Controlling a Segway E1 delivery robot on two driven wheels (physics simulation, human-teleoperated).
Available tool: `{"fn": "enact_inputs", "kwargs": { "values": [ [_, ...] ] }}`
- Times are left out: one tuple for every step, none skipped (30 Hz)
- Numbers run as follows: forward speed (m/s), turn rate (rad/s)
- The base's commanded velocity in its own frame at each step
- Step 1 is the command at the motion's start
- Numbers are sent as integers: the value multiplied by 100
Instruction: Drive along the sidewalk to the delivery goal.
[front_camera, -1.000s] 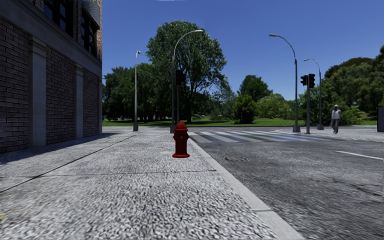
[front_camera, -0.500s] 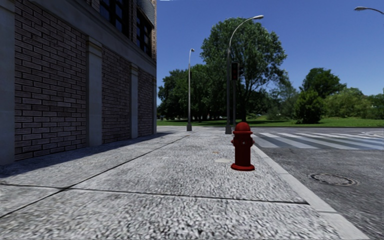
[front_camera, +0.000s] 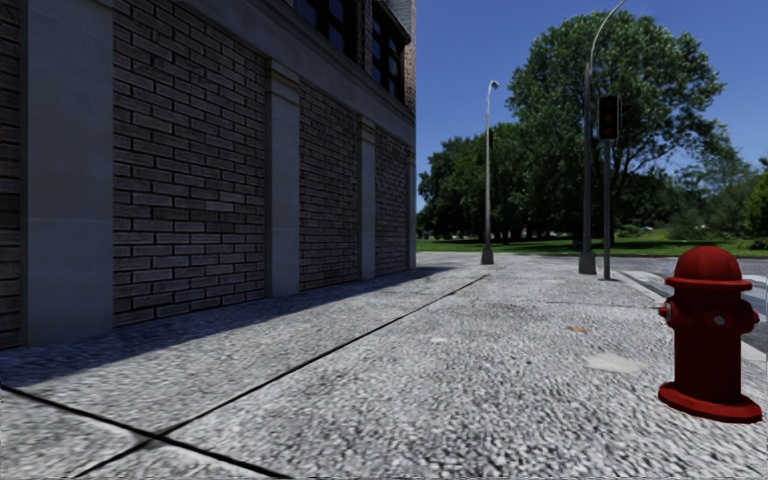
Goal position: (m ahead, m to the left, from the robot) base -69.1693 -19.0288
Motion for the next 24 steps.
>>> {"fn": "enact_inputs", "kwargs": {
  "values": [
    [200,32],
    [200,0],
    [200,0],
    [200,0],
    [200,0],
    [200,0],
    [200,0],
    [200,0],
    [200,0],
    [200,0],
    [200,0],
    [200,0],
    [200,0],
    [200,0],
    [200,-3],
    [200,-17],
    [200,-58],
    [200,-58],
    [200,-58],
    [200,-58],
    [200,-58],
    [200,-58],
    [200,-60],
    [200,-65]
  ]
}}
